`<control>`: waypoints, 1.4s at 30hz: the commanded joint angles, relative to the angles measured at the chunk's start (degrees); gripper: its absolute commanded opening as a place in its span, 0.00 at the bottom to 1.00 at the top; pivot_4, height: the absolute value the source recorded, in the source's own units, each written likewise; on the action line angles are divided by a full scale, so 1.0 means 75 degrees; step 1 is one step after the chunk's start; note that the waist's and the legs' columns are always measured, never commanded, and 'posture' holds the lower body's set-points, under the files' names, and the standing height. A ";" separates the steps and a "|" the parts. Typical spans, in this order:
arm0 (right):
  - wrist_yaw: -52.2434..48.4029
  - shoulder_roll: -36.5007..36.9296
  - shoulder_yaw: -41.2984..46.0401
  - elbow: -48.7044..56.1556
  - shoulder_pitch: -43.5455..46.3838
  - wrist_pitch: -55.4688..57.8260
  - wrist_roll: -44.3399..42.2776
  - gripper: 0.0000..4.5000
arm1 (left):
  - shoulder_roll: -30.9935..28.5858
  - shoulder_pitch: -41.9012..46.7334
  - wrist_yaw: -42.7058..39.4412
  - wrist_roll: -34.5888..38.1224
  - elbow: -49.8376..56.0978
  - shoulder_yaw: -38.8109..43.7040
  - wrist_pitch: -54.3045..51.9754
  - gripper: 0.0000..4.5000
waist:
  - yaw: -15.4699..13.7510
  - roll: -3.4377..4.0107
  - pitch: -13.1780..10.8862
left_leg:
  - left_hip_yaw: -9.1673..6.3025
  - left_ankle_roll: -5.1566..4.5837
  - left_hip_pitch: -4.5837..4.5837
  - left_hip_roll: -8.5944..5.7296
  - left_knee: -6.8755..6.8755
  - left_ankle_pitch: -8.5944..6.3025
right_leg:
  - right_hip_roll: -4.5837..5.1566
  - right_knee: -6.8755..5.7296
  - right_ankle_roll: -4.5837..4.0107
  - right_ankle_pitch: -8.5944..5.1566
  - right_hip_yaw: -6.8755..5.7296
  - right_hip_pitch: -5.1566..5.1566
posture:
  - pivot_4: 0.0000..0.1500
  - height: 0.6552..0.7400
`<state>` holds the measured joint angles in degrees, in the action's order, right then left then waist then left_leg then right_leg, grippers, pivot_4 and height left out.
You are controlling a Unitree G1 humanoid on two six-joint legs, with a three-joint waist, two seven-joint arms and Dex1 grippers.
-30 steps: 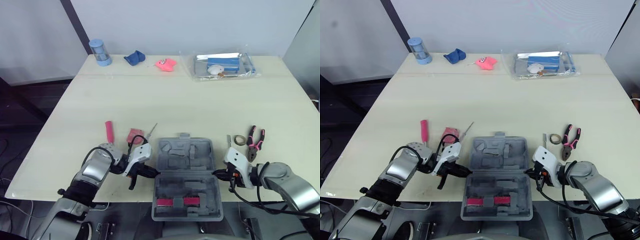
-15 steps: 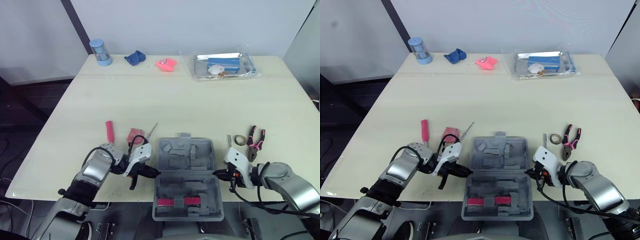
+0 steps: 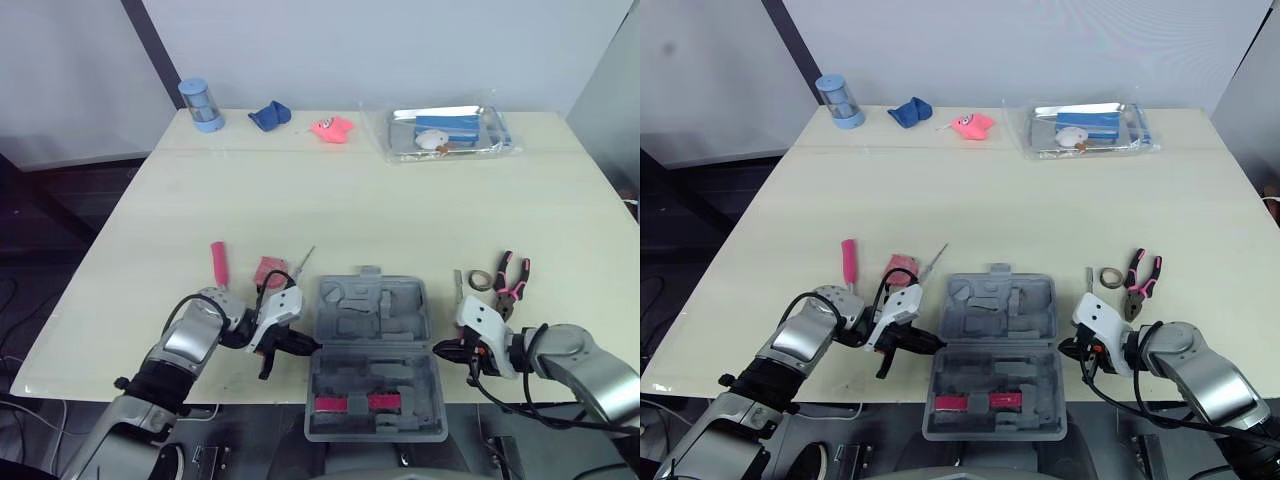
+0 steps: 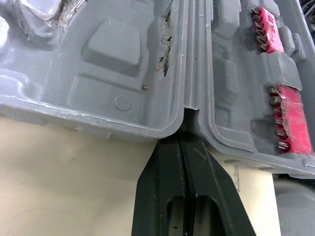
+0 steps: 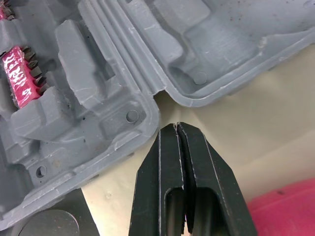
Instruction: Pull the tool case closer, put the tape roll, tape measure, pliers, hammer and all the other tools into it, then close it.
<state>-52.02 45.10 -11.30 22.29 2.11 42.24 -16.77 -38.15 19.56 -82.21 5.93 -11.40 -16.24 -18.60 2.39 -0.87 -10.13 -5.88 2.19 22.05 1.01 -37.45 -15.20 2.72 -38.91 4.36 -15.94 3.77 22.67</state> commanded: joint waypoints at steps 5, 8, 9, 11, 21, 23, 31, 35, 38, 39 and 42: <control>-0.0115 0.0162 0.1522 0.0425 -0.0730 -0.0757 -0.0596 0.01 | -0.0513 -0.0478 0.0247 0.0726 0.1315 0.0686 -0.0409 0.00 | -0.0005 0.0000 0.0000 | 0.0000 0.0000 -0.0001 0.0003 0.0000 0.0000 | 0.0000 -0.0001 0.0000 0.0000 0.0000 0.0000 | 1.00 1.00; -0.0152 0.0068 0.2122 0.0361 -0.1185 -0.1342 -0.0735 0.01 | -0.0687 -0.0824 0.0347 0.1297 0.2012 0.1209 -0.0765 0.00 | -0.0009 -0.0001 -0.0001 | 0.0000 0.0000 0.0006 0.0004 0.0001 0.0000 | 0.0000 0.0004 0.0000 0.0000 -0.0001 0.0000 | 1.00 1.00; -0.0138 0.0025 0.2241 0.0334 -0.1279 -0.1501 -0.0748 0.01 | -0.0714 -0.0911 0.0421 0.1446 0.2174 0.1334 -0.0904 0.00 | -0.0008 -0.0001 -0.0001 | 0.0001 0.0000 0.0005 0.0005 0.0001 0.0000 | 0.0001 0.0006 0.0000 0.0000 -0.0001 0.0000 | 1.00 1.00; -0.0189 -0.0273 0.3021 0.0168 -0.1691 -0.2129 -0.1021 0.01 | -0.0725 -0.1386 0.0753 0.2169 0.2740 0.2233 -0.1268 0.00 | -0.0001 0.0000 -0.0001 | 0.0005 0.0000 0.0003 0.0005 0.0001 0.0000 | 0.0002 0.0004 0.0000 0.0000 0.0002 0.0000 | 1.00 1.00; -0.0324 -0.1155 0.5346 -0.1719 -0.2903 -0.4825 -0.1202 0.01 | -0.0085 -0.3575 0.2435 0.3113 0.2194 0.6001 -0.0080 0.00 | -0.0002 0.0001 0.0001 | 0.0026 0.0001 -0.0032 0.0012 0.0008 -0.0001 | 0.0003 0.0007 -0.0002 -0.0001 0.0016 -0.0028 | 1.00 1.00; -0.0446 -0.1168 0.5614 -0.2086 -0.3071 -0.5147 -0.1270 0.01 | -0.0069 -0.4038 0.2524 0.3108 0.1749 0.6499 0.0276 0.00 | 0.0016 0.0002 0.0001 | 0.0029 0.0000 -0.0036 0.0013 0.0022 -0.0001 | 0.0002 0.0012 -0.0004 -0.0002 0.0018 -0.0026 | 1.00 1.00; -0.1138 -0.1156 0.6479 -0.3536 -0.3498 -0.5664 -0.1852 0.59 | -0.0069 -0.5152 0.2589 0.3067 0.0540 0.7382 0.1211 0.63 | -0.0010 -0.0005 0.0006 | 0.0041 0.0001 -0.0041 0.0013 0.0021 -0.0002 | 0.0002 0.0015 -0.0003 -0.0004 0.0028 -0.0029 | 1.00 1.00; -0.1323 -0.1208 0.6692 -0.3865 -0.3799 -0.5681 -0.2028 0.88 | -0.0012 -0.5473 0.2490 0.3150 0.0367 0.7424 0.1571 0.92 | -0.0006 -0.0006 0.0007 | 0.0041 0.0001 -0.0040 0.0014 0.0027 -0.0002 | 0.0002 0.0017 -0.0004 -0.0004 0.0028 -0.0028 | 1.00 1.00; -0.1449 -0.1105 0.6665 -0.3912 -0.3891 -0.5711 -0.2005 0.99 | -0.0028 -0.5541 0.2499 0.3237 0.0448 0.7392 0.1612 1.00 | -0.0004 -0.0009 0.0009 | 0.0052 0.0001 -0.0044 0.0015 0.0026 -0.0002 | 0.0002 0.0017 -0.0004 -0.0004 0.0038 -0.0029 | 1.00 1.00; -0.1479 -0.1048 0.6627 -0.3846 -0.3939 -0.5636 -0.1986 0.99 | -0.0035 -0.5582 0.2466 0.3279 0.0528 0.7383 0.1601 1.00 | -0.0002 -0.0009 0.0013 | 0.0052 0.0001 -0.0047 0.0016 0.0025 -0.0002 | 0.0001 0.0015 -0.0004 -0.0005 0.0037 -0.0029 | 1.00 1.00; -0.1267 -0.0897 0.6464 -0.3445 -0.3951 -0.5441 -0.1767 0.99 | -0.0083 -0.5693 0.2344 0.3336 0.0813 0.7306 0.1614 1.00 | 0.0012 -0.0008 0.0016 | 0.0060 0.0001 -0.0049 0.0018 0.0024 -0.0002 | 0.0001 0.0015 -0.0003 -0.0005 0.0042 -0.0029 | 1.00 1.00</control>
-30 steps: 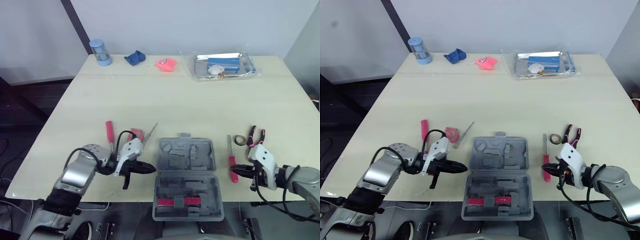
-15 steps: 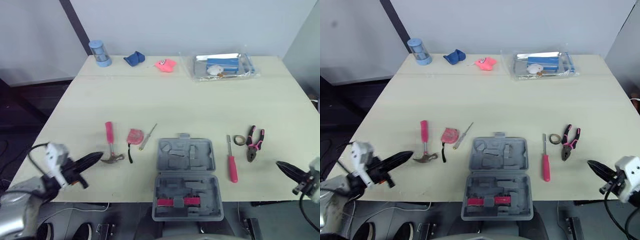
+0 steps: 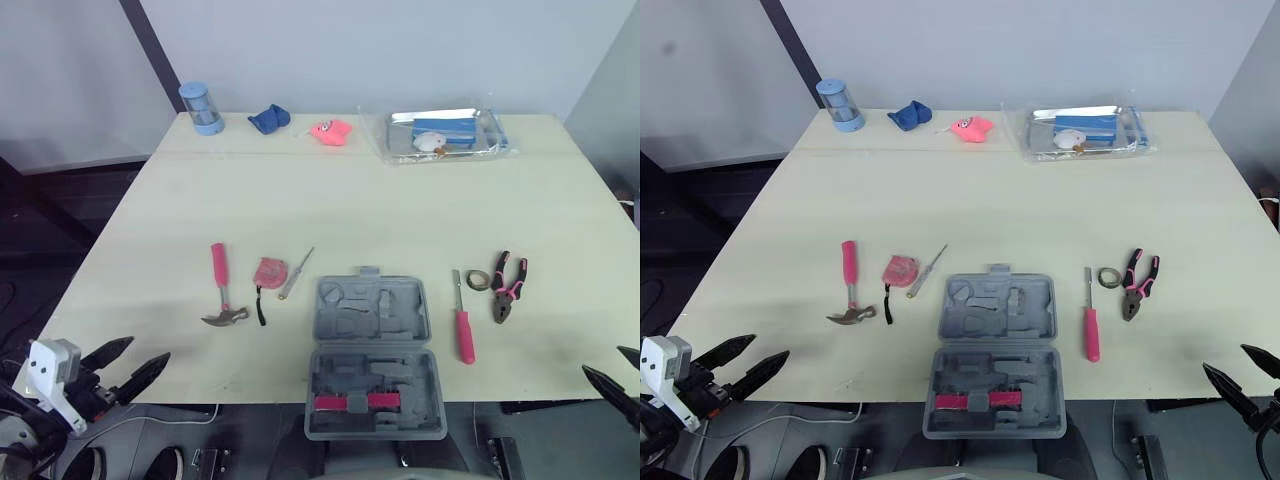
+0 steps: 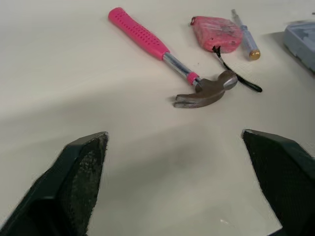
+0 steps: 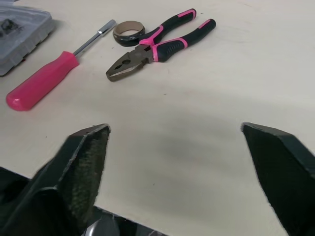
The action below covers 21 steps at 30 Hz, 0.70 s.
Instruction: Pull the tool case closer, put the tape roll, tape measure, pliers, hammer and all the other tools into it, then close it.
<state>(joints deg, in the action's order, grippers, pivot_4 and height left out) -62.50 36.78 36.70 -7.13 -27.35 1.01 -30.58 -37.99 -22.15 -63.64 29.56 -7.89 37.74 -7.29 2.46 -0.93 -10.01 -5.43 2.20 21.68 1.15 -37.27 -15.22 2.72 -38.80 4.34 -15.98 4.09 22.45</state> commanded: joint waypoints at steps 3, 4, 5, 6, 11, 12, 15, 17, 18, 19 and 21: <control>0.0573 0.0449 -0.0276 0.1179 0.0186 0.0332 0.0446 0.99 | -0.0204 -0.0186 -0.0344 -0.0206 0.0652 -0.0279 0.0576 1.00 | 0.0016 0.0001 0.0000 | 0.0006 0.0000 -0.0001 0.0003 0.0002 0.0000 | -0.0001 0.0001 0.0000 0.0000 0.0004 0.0002 | 1.00 1.00; 0.0579 0.0575 -0.0433 0.1434 0.0254 0.0475 0.0497 0.99 | -0.0208 -0.0137 -0.0377 -0.0125 0.0839 -0.0407 0.0489 1.00 | 0.0007 0.0003 0.0002 | 0.0009 0.0000 -0.0001 0.0003 0.0002 0.0000 | -0.0001 0.0001 0.0001 0.0001 0.0007 0.0002 | 1.00 1.00; 0.0555 0.0689 -0.0564 0.1626 0.0311 0.0590 0.0519 0.99 | -0.0229 -0.0110 -0.0421 -0.0075 0.0992 -0.0525 0.0435 1.00 | 0.0001 0.0002 0.0003 | 0.0011 0.0000 -0.0002 0.0003 0.0002 0.0000 | -0.0001 0.0001 0.0002 0.0001 0.0009 0.0001 | 1.00 1.00; 0.0571 0.0812 -0.0689 0.1809 0.0383 0.0778 0.0542 0.99 | -0.0256 -0.0099 -0.0481 -0.0049 0.1151 -0.0646 0.0405 1.00 | -0.0005 0.0003 0.0003 | 0.0010 0.0001 -0.0001 0.0003 -0.0002 0.0000 | -0.0001 -0.0001 0.0002 0.0001 0.0008 0.0001 | 1.00 1.00; 0.0716 0.1920 -0.1812 0.2443 0.1672 0.1784 0.1083 0.99 | -0.0612 0.0277 -0.1134 0.0288 0.1941 -0.1315 0.0087 1.00 | -0.0014 0.0000 0.0000 | 0.0009 0.0000 0.0006 0.0002 -0.0003 0.0000 | -0.0001 0.0004 0.0003 0.0002 0.0008 0.0002 | 1.00 1.00; 0.0588 0.2211 -0.2149 0.2442 0.2039 0.1894 0.1251 0.99 | -0.0693 0.0398 -0.1232 0.0354 0.2064 -0.1433 0.0027 1.00 | 0.0004 0.0005 -0.0001 | 0.0009 0.0001 0.0005 0.0002 -0.0006 0.0000 | -0.0001 0.0002 0.0003 0.0002 0.0008 0.0002 | 1.00 1.00; 0.0061 0.2896 -0.3227 0.2222 0.3303 0.2432 0.1532 0.99 | -0.0905 0.0831 -0.1377 0.0647 0.2560 -0.1789 -0.0328 1.00 | 0.0001 0.0007 -0.0003 | 0.0010 0.0000 0.0002 0.0003 -0.0007 0.0000 | -0.0003 -0.0002 0.0002 0.0003 0.0007 0.0004 | 1.00 1.00; -0.0176 0.3116 -0.3729 0.2058 0.3910 0.2676 0.1641 0.99 | -0.0973 0.1017 -0.1400 0.0784 0.2800 -0.1950 -0.0523 1.00 | 0.0004 0.0005 -0.0005 | 0.0010 0.0000 0.0006 0.0004 -0.0006 0.0000 | -0.0003 -0.0001 0.0003 0.0003 0.0007 0.0008 | 1.00 1.00; -0.0246 0.3147 -0.3910 0.1942 0.4168 0.2698 0.1711 0.99 | -0.0997 0.1085 -0.1390 0.0818 0.2893 -0.2023 -0.0607 1.00 | -0.0010 0.0004 -0.0006 | 0.0009 0.0000 0.0008 0.0004 -0.0006 0.0000 | -0.0003 0.0000 0.0003 0.0003 0.0007 0.0009 | 1.00 1.00; -0.0552 0.3191 -0.4507 0.1748 0.4817 0.2730 0.2023 0.99 | -0.1034 0.1301 -0.1359 0.0979 0.3151 -0.2228 -0.0841 1.00 | -0.0026 0.0004 -0.0006 | 0.0008 0.0000 0.0012 0.0004 -0.0006 0.0000 | -0.0002 0.0001 0.0003 0.0004 0.0005 0.0011 | 1.00 1.00; -0.1030 0.3195 -0.5431 0.1381 0.5838 0.2677 0.2567 0.99 | -0.1083 0.1667 -0.1296 0.1231 0.3553 -0.2545 -0.1215 1.00 | -0.0010 0.0004 -0.0010 | 0.0003 0.0000 0.0017 0.0004 -0.0004 0.0000 | -0.0001 0.0004 0.0003 0.0003 -0.0001 0.0012 | 1.00 1.00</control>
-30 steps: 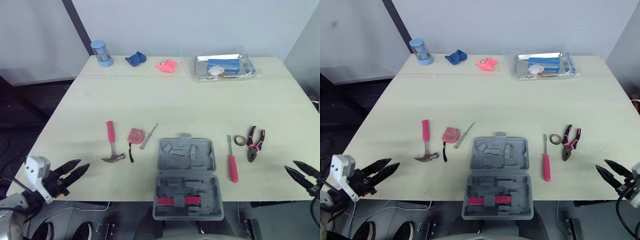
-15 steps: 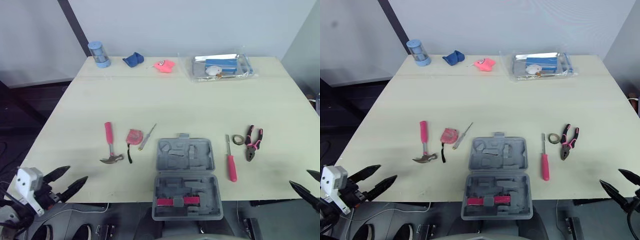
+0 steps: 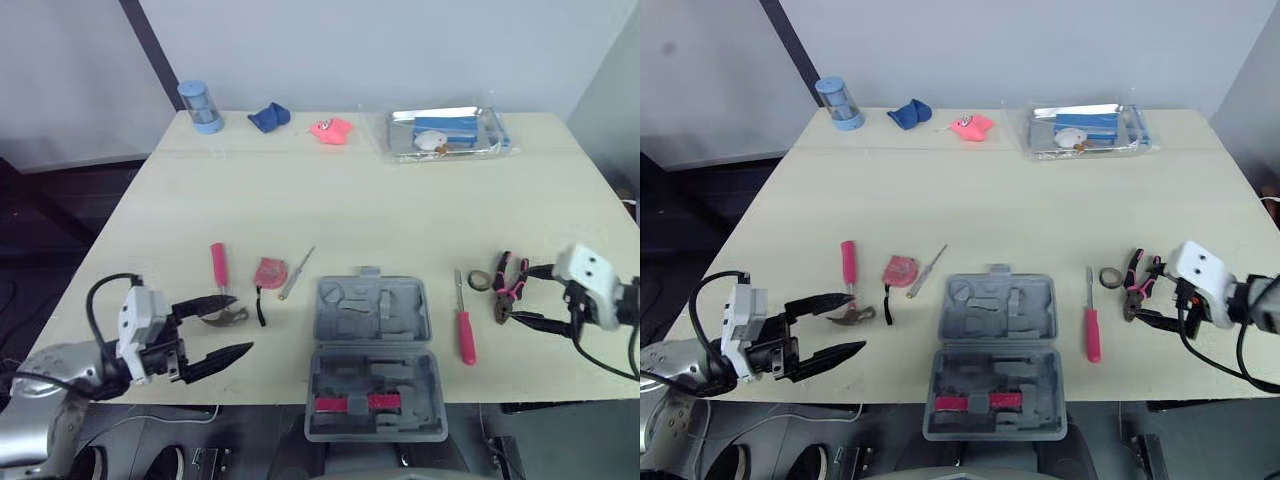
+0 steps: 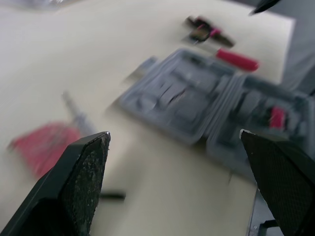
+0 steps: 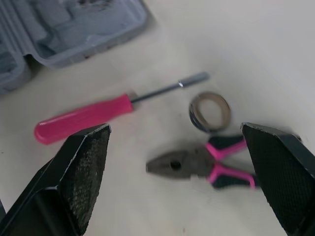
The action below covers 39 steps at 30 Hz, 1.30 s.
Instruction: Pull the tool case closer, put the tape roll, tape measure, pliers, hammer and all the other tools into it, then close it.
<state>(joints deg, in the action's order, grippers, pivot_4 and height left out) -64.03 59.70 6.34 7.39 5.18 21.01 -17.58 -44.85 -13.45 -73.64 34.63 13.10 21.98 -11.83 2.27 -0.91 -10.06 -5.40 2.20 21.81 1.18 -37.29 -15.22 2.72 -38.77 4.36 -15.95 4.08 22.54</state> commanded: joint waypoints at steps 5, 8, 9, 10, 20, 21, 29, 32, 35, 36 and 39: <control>-0.1499 -0.0212 -0.2939 -0.1608 0.3256 -0.0379 0.2070 0.99 | -0.0227 0.1058 0.0121 0.0902 0.1254 -0.0812 -0.1114 1.00 | 0.0039 0.0014 -0.0019 | 0.0005 0.0000 0.0001 0.0000 -0.0011 0.0000 | 0.0001 -0.0006 0.0002 0.0001 0.0001 0.0009 | 1.00 1.00; -0.1819 -0.0453 -0.3699 -0.2323 0.4018 -0.0870 0.2840 0.99 | -0.0275 0.1212 0.0214 0.1044 0.1537 -0.0955 -0.1365 1.00 | 0.0037 0.0014 -0.0020 | 0.0001 0.0000 0.0012 0.0000 -0.0001 0.0000 | 0.0000 -0.0004 0.0000 0.0001 0.0000 0.0022 | 1.00 1.00; -0.1942 -0.0516 -0.3937 -0.2529 0.4211 -0.1003 0.3089 0.99 | -0.0274 0.1236 0.0247 0.1097 0.1609 -0.0968 -0.1433 1.00 | 0.0045 0.0014 -0.0020 | 0.0001 0.0001 0.0018 0.0000 -0.0001 0.0000 | 0.0001 -0.0001 0.0000 0.0001 -0.0001 0.0027 | 1.00 1.00; -0.2034 -0.0616 -0.4164 -0.2762 0.4409 -0.1148 0.3331 0.99 | -0.0268 0.1261 0.0282 0.1148 0.1677 -0.0973 -0.1501 1.00 | 0.0038 0.0015 -0.0021 | 0.0002 0.0001 0.0021 0.0000 -0.0002 0.0000 | 0.0002 -0.0002 0.0000 0.0002 -0.0001 0.0031 | 1.00 1.00; -0.2112 -0.1299 -0.4758 -0.4424 0.5297 -0.1938 0.4470 0.99 | -0.0193 0.1233 0.0558 0.1431 0.1897 -0.0826 -0.1681 1.00 | 0.0039 0.0017 -0.0022 | 0.0001 0.0001 0.0020 -0.0001 -0.0003 0.0000 | 0.0003 -0.0007 -0.0001 0.0002 -0.0001 0.0032 | 1.00 1.00; -0.2095 -0.1345 -0.4796 -0.4595 0.5367 -0.1976 0.4592 0.99 | -0.0183 0.1226 0.0577 0.1420 0.1889 -0.0823 -0.1659 1.00 | 0.0049 0.0018 -0.0022 | 0.0001 0.0001 0.0019 -0.0001 -0.0003 0.0000 | 0.0002 -0.0007 -0.0001 0.0002 -0.0001 0.0032 | 1.00 1.00; -0.1888 -0.1796 -0.4793 -0.5607 0.5693 -0.2503 0.4985 0.20 | -0.0074 0.1255 0.0645 0.1352 0.1782 -0.0869 -0.1537 1.00 | 0.0039 0.0019 -0.0023 | 0.0001 0.0002 0.0018 -0.0002 -0.0003 0.0001 | 0.0002 -0.0009 -0.0002 0.0002 -0.0001 0.0032 | 1.00 1.00; -0.1884 -0.1858 -0.4752 -0.5709 0.5728 -0.2657 0.5026 0.01 | -0.0041 0.1248 0.0646 0.1308 0.1742 -0.0885 -0.1498 1.00 | 0.0038 0.0018 -0.0023 | 0.0001 0.0002 0.0019 -0.0002 -0.0003 0.0001 | 0.0002 -0.0008 -0.0002 0.0002 -0.0001 0.0032 | 1.00 1.00; -0.1994 -0.1818 -0.4712 -0.5617 0.5735 -0.2661 0.5033 0.01 | -0.0002 0.1220 0.0671 0.1291 0.1710 -0.0865 -0.1457 1.00 | 0.0037 0.0019 -0.0023 | 0.0001 0.0002 0.0019 -0.0002 -0.0003 0.0001 | 0.0002 -0.0008 -0.0002 0.0002 -0.0001 0.0032 | 1.00 1.00; -0.2066 -0.1783 -0.4691 -0.5533 0.5740 -0.2639 0.5019 0.01 | 0.0021 0.1196 0.0684 0.1275 0.1690 -0.0851 -0.1422 1.00 | 0.0037 0.0019 -0.0023 | 0.0001 0.0002 0.0019 -0.0002 -0.0003 0.0001 | 0.0002 -0.0008 -0.0002 0.0002 -0.0001 0.0032 | 1.00 1.00; -0.2383 -0.1611 -0.4685 -0.5200 0.5819 -0.2592 0.5046 0.01 | 0.0116 0.1085 0.0755 0.1236 0.1628 -0.0781 -0.1296 1.00 | 0.0038 0.0021 -0.0024 | 0.0001 0.0002 0.0019 -0.0002 -0.0003 0.0001 | 0.0003 -0.0008 -0.0002 0.0002 -0.0001 0.0032 | 1.00 1.00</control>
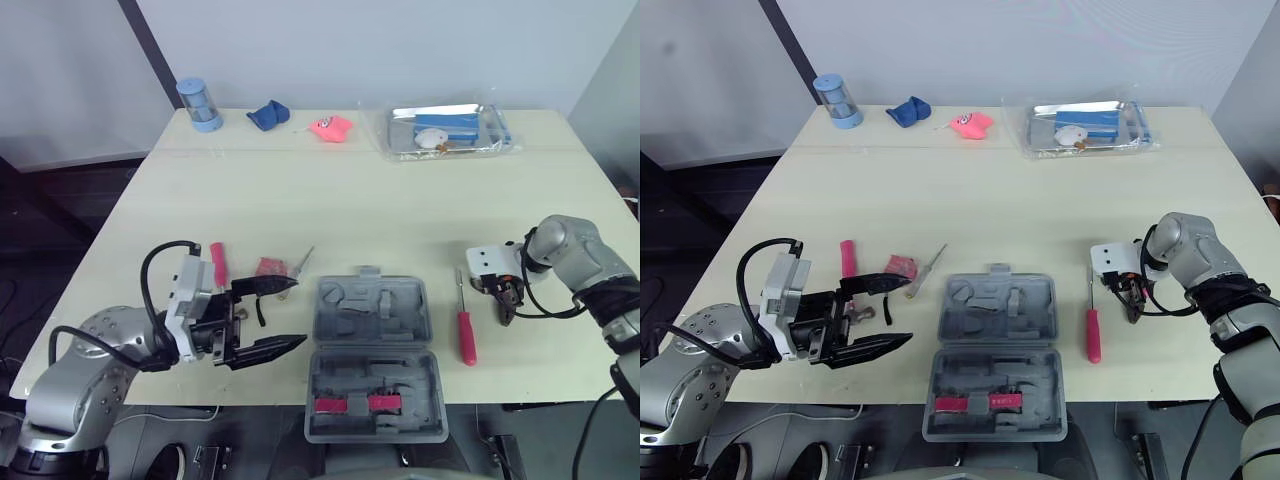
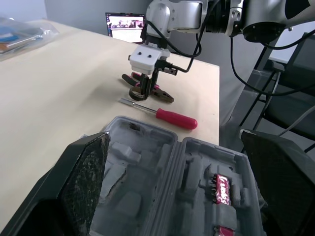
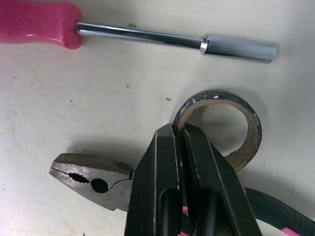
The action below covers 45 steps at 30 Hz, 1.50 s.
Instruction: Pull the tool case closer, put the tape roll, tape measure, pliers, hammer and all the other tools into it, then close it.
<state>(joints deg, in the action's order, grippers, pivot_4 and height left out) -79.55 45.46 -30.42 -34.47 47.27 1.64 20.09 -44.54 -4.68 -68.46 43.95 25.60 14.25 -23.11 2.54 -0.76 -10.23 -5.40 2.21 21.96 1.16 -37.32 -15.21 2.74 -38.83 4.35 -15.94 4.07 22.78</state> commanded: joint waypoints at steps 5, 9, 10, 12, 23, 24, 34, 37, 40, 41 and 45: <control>-0.1339 0.0471 0.0133 0.1919 0.0359 0.0385 -0.0009 0.01 | 0.0328 -0.0505 0.0338 -0.0116 -0.0144 0.0586 0.0463 1.00 | 0.0025 0.0018 -0.0011 | 0.0000 0.0000 -0.0002 0.0000 0.0001 0.0000 | 0.0000 -0.0001 0.0000 0.0000 0.0000 0.0002 | 1.00 1.00; -0.1711 0.0055 -0.0044 0.2784 0.0654 0.1047 -0.0021 0.01 | 0.0522 -0.0907 0.0623 -0.0199 -0.0061 0.0875 0.0622 1.00 | 0.0109 0.0018 -0.0010 | -0.0007 0.0000 -0.0003 0.0003 0.0001 0.0000 | -0.0001 -0.0003 0.0000 0.0000 -0.0003 0.0001 | 1.00 1.00; -0.1724 -0.0085 -0.0095 0.2855 0.0762 0.1099 0.0031 0.01 | 0.0599 -0.1003 0.0716 -0.0237 -0.0042 0.0924 0.0679 1.00 | 0.0119 0.0018 -0.0011 | -0.0007 0.0000 -0.0003 0.0003 0.0000 0.0000 | -0.0001 -0.0004 0.0000 0.0000 -0.0004 0.0001 | 1.00 1.00; -0.1726 -0.0297 -0.0204 0.2907 0.0936 0.1157 0.0112 0.01 | 0.0718 -0.1145 0.0861 -0.0279 -0.0014 0.0981 0.0742 1.00 | 0.0113 0.0018 -0.0011 | -0.0010 0.0000 0.0000 0.0002 0.0000 0.0000 | 0.0000 -0.0004 0.0000 0.0000 -0.0006 0.0001 | 1.00 1.00; -0.1553 -0.3079 -0.1442 0.2030 0.2380 0.1685 0.0289 0.01 | 0.1318 -0.2231 0.1535 -0.0461 0.0279 0.1262 0.1136 1.00 | 0.0158 0.0018 -0.0011 | -0.0033 0.0002 0.0004 -0.0002 0.0002 0.0001 | 0.0004 -0.0004 -0.0006 0.0002 -0.0026 0.0002 | 1.00 1.00; -0.1495 -0.3312 -0.1505 0.1871 0.2483 0.1659 0.0327 0.01 | 0.1326 -0.2313 0.1553 -0.0473 0.0320 0.1251 0.1141 1.00 | 0.0159 0.0017 -0.0010 | -0.0033 0.0002 0.0004 -0.0002 0.0002 0.0001 | 0.0004 -0.0002 -0.0006 0.0002 -0.0027 0.0002 | 1.00 1.00; -0.0886 -0.5128 -0.1876 0.0836 0.2962 0.1533 0.0529 0.01 | 0.1387 -0.2434 0.1860 -0.0600 0.0369 0.1251 0.1230 1.00 | 0.0169 0.0019 -0.0012 | -0.0042 0.0003 0.0003 -0.0003 0.0009 0.0001 | 0.0003 -0.0004 -0.0007 0.0002 -0.0035 0.0003 | 1.00 1.00; -0.0663 -0.5304 -0.1955 0.0810 0.2862 0.1521 0.0663 0.01 | 0.1358 -0.2456 0.1944 -0.0596 0.0356 0.1290 0.1211 1.00 | 0.0165 0.0018 -0.0011 | -0.0042 0.0004 0.0004 -0.0004 0.0009 0.0001 | 0.0004 -0.0003 -0.0007 0.0002 -0.0036 0.0003 | 1.00 1.00; -0.0477 -0.5383 -0.2029 0.0687 0.2840 0.1442 0.0776 0.01 | 0.1310 -0.2467 0.1966 -0.0593 0.0321 0.1313 0.1209 1.00 | 0.0177 0.0018 -0.0011 | -0.0043 0.0004 0.0003 -0.0004 0.0009 0.0001 | 0.0003 -0.0004 -0.0007 0.0002 -0.0036 0.0003 | 1.00 1.00; -0.0398 -0.5429 -0.2045 0.0600 0.2850 0.1405 0.0808 0.01 | 0.1290 -0.2459 0.1968 -0.0597 0.0297 0.1318 0.1208 1.00 | 0.0179 0.0018 -0.0011 | -0.0043 0.0004 0.0003 -0.0004 0.0010 0.0001 | 0.0003 -0.0004 -0.0007 0.0002 -0.0037 0.0003 | 1.00 1.00; -0.0195 -0.5583 -0.2087 0.0310 0.2853 0.1285 0.0867 0.01 | 0.1247 -0.2423 0.1997 -0.0599 0.0268 0.1316 0.1196 1.00 | 0.0192 0.0019 -0.0011 | -0.0043 0.0004 0.0002 -0.0004 0.0013 0.0001 | 0.0002 -0.0004 -0.0008 0.0001 -0.0037 0.0004 | 1.00 1.00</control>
<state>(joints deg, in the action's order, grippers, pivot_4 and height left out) -81.72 4.34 -46.35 -32.71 67.90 12.15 26.53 -34.63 -22.72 -53.51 39.45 26.48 22.53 -14.83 3.98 -0.62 -10.32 -5.72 2.24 21.97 1.13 -37.21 -15.21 2.75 -38.86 4.29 -15.93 3.80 22.81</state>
